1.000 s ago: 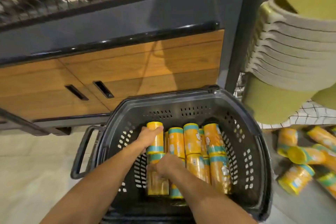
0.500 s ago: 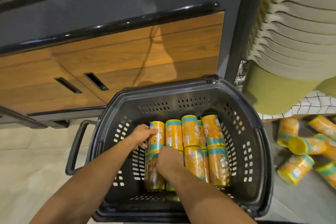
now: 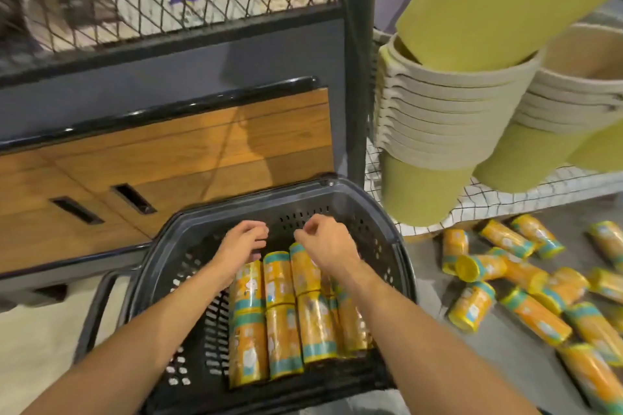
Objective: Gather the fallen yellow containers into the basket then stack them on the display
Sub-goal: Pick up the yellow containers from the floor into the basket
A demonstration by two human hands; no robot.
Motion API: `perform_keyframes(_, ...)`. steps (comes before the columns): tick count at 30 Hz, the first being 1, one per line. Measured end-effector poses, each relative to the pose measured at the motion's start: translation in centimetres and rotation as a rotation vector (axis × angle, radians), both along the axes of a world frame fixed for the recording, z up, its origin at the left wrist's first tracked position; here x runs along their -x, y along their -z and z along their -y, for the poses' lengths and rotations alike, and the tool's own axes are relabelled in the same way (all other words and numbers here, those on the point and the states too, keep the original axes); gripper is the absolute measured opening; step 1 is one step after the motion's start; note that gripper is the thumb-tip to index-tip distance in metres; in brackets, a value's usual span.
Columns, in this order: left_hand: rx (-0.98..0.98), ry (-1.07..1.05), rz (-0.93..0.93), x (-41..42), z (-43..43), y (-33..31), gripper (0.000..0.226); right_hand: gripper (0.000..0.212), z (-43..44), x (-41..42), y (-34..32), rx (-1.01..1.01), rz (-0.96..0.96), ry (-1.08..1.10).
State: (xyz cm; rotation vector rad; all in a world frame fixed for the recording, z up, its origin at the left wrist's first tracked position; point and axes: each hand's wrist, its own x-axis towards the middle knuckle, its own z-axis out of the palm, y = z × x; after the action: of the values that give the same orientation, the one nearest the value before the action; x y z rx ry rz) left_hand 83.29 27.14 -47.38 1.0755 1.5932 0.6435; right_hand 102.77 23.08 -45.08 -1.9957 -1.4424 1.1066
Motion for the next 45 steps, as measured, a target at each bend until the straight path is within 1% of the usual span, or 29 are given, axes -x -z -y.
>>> perform_keyframes(3, -0.098, 0.058, 0.074, -5.3, 0.7, -3.6, 0.022, 0.033, 0.8, -5.4, -2.6, -0.119, -0.048, 0.11)
perform_keyframes(7, -0.211, 0.245, 0.161, -12.6, 2.8, -6.8, 0.015, 0.026, 3.9, -13.6, -4.9, -0.24, -0.089, 0.332)
perform_keyframes(10, -0.209, 0.377, 0.206, -18.7, 5.3, -8.2, 0.017, 0.033, 8.7, -19.7, -5.1, -0.27, -0.063, 0.472)
perform_keyframes(12, -0.221, 0.45, 0.222, -22.9, 7.3, -8.3, 0.027, 0.034, 12.8, -23.6, -4.5, -0.286, -0.074, 0.59)
perform_keyframes(13, -0.23, 0.488, 0.212, -25.0, 8.3, -8.2, 0.029, 0.033, 14.9, -25.3, -4.0, -0.291, -0.072, 0.648)
perform_keyframes(16, -0.163, 0.602, 0.234, -30.6, 12.1, -7.8, 0.019, 0.038, 22.4, -29.6, -1.7, -0.284, -0.085, 0.85)
perform_keyframes(17, -0.141, 0.643, 0.231, -32.2, 13.4, -7.2, 0.025, 0.043, 24.9, -30.7, -0.6, -0.282, -0.093, 0.919)
perform_keyframes(19, -0.15, 0.734, 0.199, -35.5, 16.0, -5.3, 0.045, 0.055, 29.8, -32.7, 2.1, -0.263, -0.1, 1.046)
perform_keyframes(21, -0.133, 0.807, 0.175, -38.0, 18.6, -3.1, 0.054, 0.06, 34.5, -34.0, 4.7, -0.239, -0.12, 1.14)
perform_keyframes(23, -0.115, 0.864, 0.132, -40.1, 21.3, -0.7, 0.049, 0.057, 38.7, -34.5, 7.0, -0.206, -0.14, 1.24)
perform_keyframes(25, -0.141, 0.916, 0.093, -41.6, 23.8, 1.7, 0.041, 0.047, 42.5, -34.3, 9.3, -0.176, -0.132, 1.303)
perform_keyframes(27, -0.141, 0.939, 0.077, -42.5, 25.8, 4.6, 0.023, 0.039, 45.9, -33.8, 12.3, -0.17, -0.13, 1.352)
perform_keyframes(28, -0.143, 0.96, 0.068, -42.8, 26.6, 6.3, 0.013, 0.039, 47.5, -33.3, 13.6, -0.154, -0.136, 1.37)
perform_keyframes(29, -0.144, 0.983, 0.05, -43.0, 27.3, 8.0, 0.01, 0.041, 48.9, -32.7, 15.0, -0.13, -0.147, 1.386)
perform_keyframes(31, -0.127, 1.03, 0.008, -43.2, 28.9, 11.0, 0.011, 0.044, 51.8, -31.4, 17.4, -0.094, -0.164, 1.436)
perform_keyframes(34, -0.078, 1.1, -0.065, -43.2, 31.4, 15.5, 0.016, 0.045, 55.5, -29.2, 20.4, -0.006, -0.148, 1.558)
perform_keyframes(35, -0.061, 1.135, -0.087, -43.4, 32.5, 17.0, 0.019, 0.048, 56.6, -28.4, 21.4, 0.021, -0.12, 1.605)
perform_keyframes(38, -0.035, 1.291, -0.145, -44.7, 36.5, 20.9, 0.022, 0.065, 59.9, -25.7, 24.2, 0.112, 0.071, 1.706)
perform_keyframes(40, -0.039, 1.375, -0.171, -46.2, 39.4, 23.3, 0.029, 0.076, 61.6, -24.1, 26.0, 0.194, 0.138, 1.756)
perform_keyframes(42, -0.019, 1.428, -0.202, -47.7, 42.3, 25.2, 0.04, 0.087, 62.9, -22.9, 27.8, 0.281, 0.164, 1.777)
perform_keyframes(45, 0.004, 1.49, -0.263, -49.5, 46.2, 27.4, 0.067, 0.096, 64.4, -21.7, 30.2, 0.418, 0.199, 1.817)
